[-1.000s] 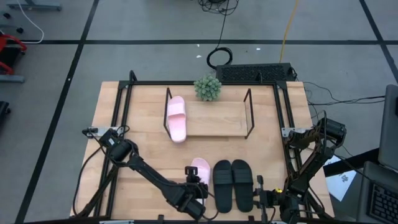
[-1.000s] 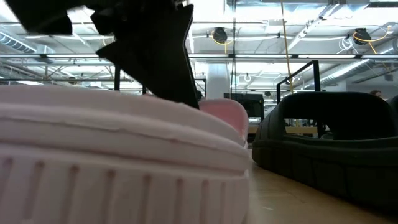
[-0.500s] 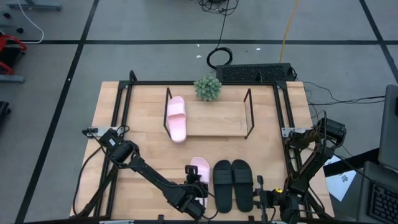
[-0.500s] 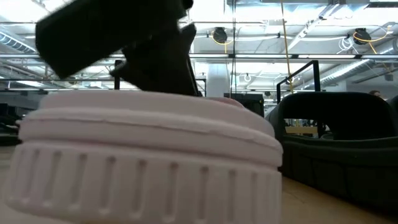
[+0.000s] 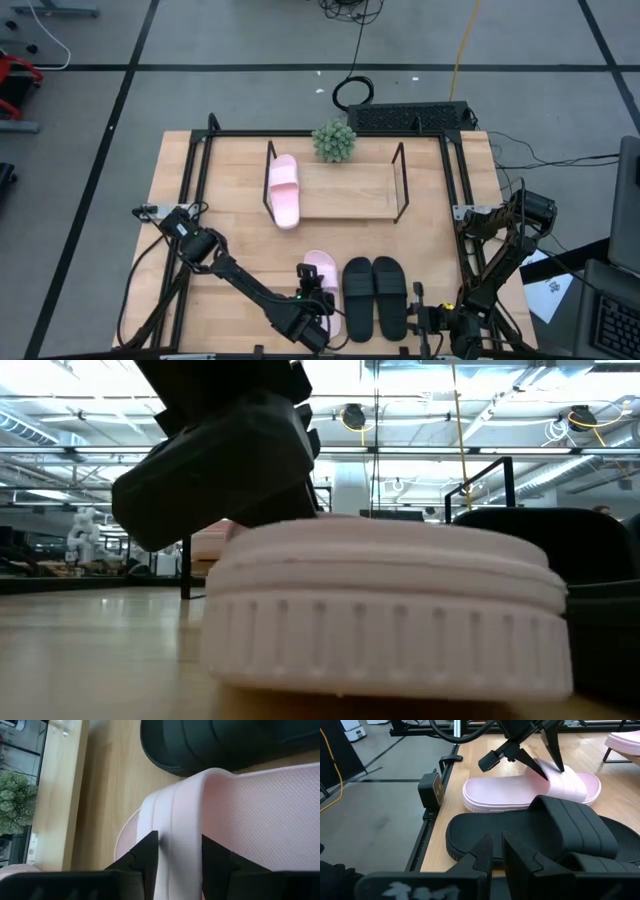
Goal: Pick and place slides into the shelf
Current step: Put the pink slipper on the shelf
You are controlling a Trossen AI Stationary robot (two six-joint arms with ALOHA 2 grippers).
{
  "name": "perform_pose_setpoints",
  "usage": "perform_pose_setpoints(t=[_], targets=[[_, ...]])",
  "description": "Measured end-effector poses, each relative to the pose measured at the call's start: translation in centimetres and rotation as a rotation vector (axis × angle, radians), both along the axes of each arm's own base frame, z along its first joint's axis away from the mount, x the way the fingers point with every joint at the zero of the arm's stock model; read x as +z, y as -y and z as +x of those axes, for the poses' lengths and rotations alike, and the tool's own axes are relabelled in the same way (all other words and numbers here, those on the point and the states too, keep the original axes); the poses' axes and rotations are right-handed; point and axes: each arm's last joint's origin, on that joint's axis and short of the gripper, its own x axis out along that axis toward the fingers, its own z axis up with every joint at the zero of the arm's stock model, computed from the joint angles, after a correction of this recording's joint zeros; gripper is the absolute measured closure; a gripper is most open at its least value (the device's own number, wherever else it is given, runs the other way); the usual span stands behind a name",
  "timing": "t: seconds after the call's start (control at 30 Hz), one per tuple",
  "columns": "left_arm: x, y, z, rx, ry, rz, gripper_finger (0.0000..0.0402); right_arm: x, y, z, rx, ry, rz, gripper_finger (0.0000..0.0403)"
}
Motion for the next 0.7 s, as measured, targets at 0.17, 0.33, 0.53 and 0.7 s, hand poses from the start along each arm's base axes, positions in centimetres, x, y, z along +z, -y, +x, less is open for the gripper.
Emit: perform_pose_setpoints(t=[0.17,0.33,0.53,0.7], targets=[[0.0,-0.4,0.2,0.006,-0.003,0.003,0.0325,0.0,0.0,0.0,0.000,0.000,0.001,0.0373],[0.0,-0.6,0.4,0.012,-0.015,-0.013,0.0388,0.0,0.0,0.0,0.000,0.000,0.001,0.0373],[0.0,-0.7,0.2,0.012,-0.030,-0.005,0.0397,0.0,0.0,0.0,0.000,0.000,0.001,0.0373],[0.9,-0.7,-0.8,-0.010,-0.123,0.091,0.0399,0.0,0.0,0.0,0.000,0.000,-0.001,0.0373]])
